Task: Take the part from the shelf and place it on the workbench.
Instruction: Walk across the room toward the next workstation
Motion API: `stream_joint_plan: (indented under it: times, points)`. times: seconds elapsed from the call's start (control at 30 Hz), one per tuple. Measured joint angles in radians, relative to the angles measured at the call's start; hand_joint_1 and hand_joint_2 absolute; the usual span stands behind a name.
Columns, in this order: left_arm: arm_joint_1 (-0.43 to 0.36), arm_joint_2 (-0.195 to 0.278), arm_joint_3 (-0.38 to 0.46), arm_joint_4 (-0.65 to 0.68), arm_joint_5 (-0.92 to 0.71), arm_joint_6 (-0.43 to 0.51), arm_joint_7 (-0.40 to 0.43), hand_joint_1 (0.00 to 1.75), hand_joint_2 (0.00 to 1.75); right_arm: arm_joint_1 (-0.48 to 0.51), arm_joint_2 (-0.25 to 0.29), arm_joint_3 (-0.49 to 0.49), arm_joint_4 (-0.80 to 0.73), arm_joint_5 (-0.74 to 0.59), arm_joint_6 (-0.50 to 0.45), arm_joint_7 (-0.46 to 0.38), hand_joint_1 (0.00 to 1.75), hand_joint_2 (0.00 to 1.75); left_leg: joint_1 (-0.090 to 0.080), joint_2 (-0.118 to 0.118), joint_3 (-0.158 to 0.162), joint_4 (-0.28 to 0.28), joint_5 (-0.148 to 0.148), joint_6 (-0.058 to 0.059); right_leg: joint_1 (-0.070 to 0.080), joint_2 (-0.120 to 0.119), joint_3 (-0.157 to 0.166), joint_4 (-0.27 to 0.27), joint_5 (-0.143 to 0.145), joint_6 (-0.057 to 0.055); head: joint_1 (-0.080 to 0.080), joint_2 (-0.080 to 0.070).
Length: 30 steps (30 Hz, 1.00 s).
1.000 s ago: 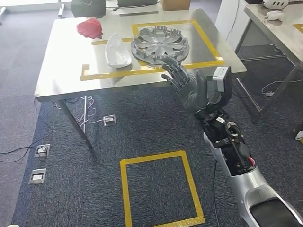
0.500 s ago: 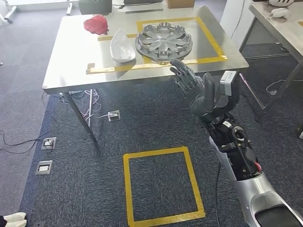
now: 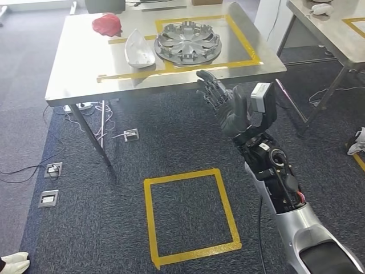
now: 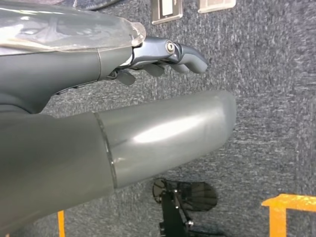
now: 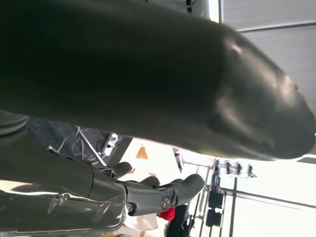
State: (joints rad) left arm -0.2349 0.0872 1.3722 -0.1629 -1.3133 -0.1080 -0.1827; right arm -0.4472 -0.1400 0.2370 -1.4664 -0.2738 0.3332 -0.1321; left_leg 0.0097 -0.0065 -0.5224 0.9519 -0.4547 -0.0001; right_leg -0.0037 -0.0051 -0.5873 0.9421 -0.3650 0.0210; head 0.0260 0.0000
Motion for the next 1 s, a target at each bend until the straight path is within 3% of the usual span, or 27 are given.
stream_joint_plan:
  times: [0.03,0.1,0.23,0.3,0.4,0.43,0.53,0.57,0.6,0.67,0.73,0.8,0.83,0.87,0.93,1.0]
  points:
    - [0.0,0.0,0.0,0.0,0.0,0.0,0.0,0.0,0.0,0.001,0.001,-0.001,0.0,0.003,0.0,0.0,0.0,0.0,0.001,0.001,-0.004,-0.002,0.007,0.008,-0.001,0.001,-0.004,0.006,-0.006,0.006,0.0,0.0]
    - [-0.002,-0.001,0.0,0.0,0.0,0.0,0.0,0.0,0.0,0.001,0.001,-0.002,0.0,0.008,0.0,0.001,0.0,0.0,0.005,0.004,-0.013,-0.006,0.019,0.021,-0.003,0.002,-0.024,0.051,-0.05,0.015,0.004,0.0]
    - [0.0,-0.003,0.0,0.0,0.0,0.0,0.0,0.0,0.0,0.008,0.001,-0.006,0.0,0.01,0.003,0.001,0.0,0.0,0.003,0.005,-0.037,-0.005,0.037,0.028,-0.006,0.003,-0.095,0.284,-0.19,0.025,0.022,0.0]
    - [0.001,-0.003,0.0,0.0,-0.001,0.0,0.0,0.0,0.0,0.012,0.001,-0.007,0.0,0.01,0.005,0.002,0.0,0.0,0.003,0.005,-0.044,-0.004,0.043,0.027,-0.006,0.002,-0.108,0.339,-0.214,0.027,0.024,0.0]
    - [0.001,-0.003,0.0,0.0,-0.001,0.0,0.0,0.0,0.0,0.014,0.001,-0.007,0.0,0.009,0.006,0.003,0.0,0.0,0.003,0.004,-0.047,-0.003,0.045,0.027,-0.006,0.002,-0.102,0.337,-0.211,0.027,0.026,0.0]
    - [0.001,-0.003,0.0,0.0,-0.002,0.0,0.0,0.0,0.0,0.015,0.001,-0.008,0.0,0.008,0.008,0.005,0.0,0.0,0.002,0.004,-0.05,-0.003,0.048,0.025,-0.006,0.002,-0.065,0.284,-0.188,0.024,0.03,0.0]
    - [0.001,-0.005,0.0,0.0,-0.003,0.0,0.001,0.0,0.0,0.017,0.002,-0.013,-0.005,-0.002,0.012,0.013,0.0,0.0,0.001,0.004,-0.066,-0.001,0.07,0.001,0.003,0.004,0.09,0.026,-0.104,0.003,0.042,0.0]
    - [0.0,-0.005,0.0,0.0,-0.004,0.0,0.001,0.0,0.0,0.018,0.003,-0.015,-0.007,-0.005,0.012,0.014,0.0,0.0,0.0,0.004,-0.069,-0.002,0.077,-0.009,0.004,0.005,0.105,-0.01,-0.095,-0.006,0.042,0.0]
    - [0.0,-0.005,0.0,0.0,-0.005,0.0,0.002,0.0,0.0,0.018,0.004,-0.017,-0.008,-0.008,0.012,0.015,0.0,0.0,0.001,0.004,-0.073,0.001,0.074,-0.015,0.002,0.004,0.102,-0.014,-0.087,-0.013,0.041,0.0]
    - [0.0,-0.005,0.0,0.0,-0.006,0.0,0.003,0.0,0.0,0.017,0.006,-0.019,-0.009,-0.011,0.012,0.016,0.0,0.0,0.001,0.004,-0.1,0.056,0.024,-0.025,-0.003,0.001,0.09,-0.021,-0.069,-0.027,0.03,0.0]
    - [0.001,-0.004,0.0,0.0,-0.006,0.0,0.005,0.0,0.0,0.02,0.008,-0.02,-0.01,-0.011,0.013,0.017,0.0,0.0,0.003,0.004,-0.156,0.193,-0.064,-0.032,-0.004,-0.002,0.07,-0.022,-0.055,-0.033,0.015,0.0]
    - [0.002,-0.005,0.0,0.0,-0.006,0.0,0.007,0.0,0.0,0.024,0.008,-0.022,-0.01,-0.011,0.014,0.017,0.0,0.0,0.003,0.004,-0.189,0.299,-0.11,-0.037,-0.003,-0.002,0.048,-0.02,-0.042,-0.034,0.006,0.0]
    - [0.003,-0.006,0.0,0.0,-0.006,0.0,0.007,0.0,0.0,0.027,0.008,-0.023,-0.01,-0.011,0.014,0.017,0.0,0.0,0.004,0.004,-0.177,0.296,-0.105,-0.037,-0.003,-0.002,0.039,-0.018,-0.036,-0.033,0.003,0.0]
    - [0.002,-0.006,0.0,0.0,-0.006,0.0,0.008,0.0,0.0,0.028,0.008,-0.023,-0.01,-0.011,0.015,0.017,0.0,0.0,0.005,0.004,-0.143,0.249,-0.084,-0.037,-0.003,-0.001,0.031,-0.016,-0.031,-0.031,0.0,0.0]
    - [0.0,-0.005,0.0,0.0,-0.006,0.001,0.008,0.0,0.0,0.029,0.008,-0.024,-0.011,-0.012,0.015,0.017,0.0,0.0,0.005,0.004,-0.042,0.094,-0.035,-0.03,-0.001,0.0,0.019,-0.009,-0.025,-0.025,-0.005,0.0]
    - [-0.002,-0.004,0.0,0.0,-0.006,0.002,0.008,0.0,0.0,0.028,0.008,-0.025,-0.013,-0.012,0.015,0.016,0.0,0.0,0.002,0.002,0.01,0.001,-0.014,-0.017,0.002,0.001,0.012,-0.003,-0.02,-0.016,-0.002,0.0]
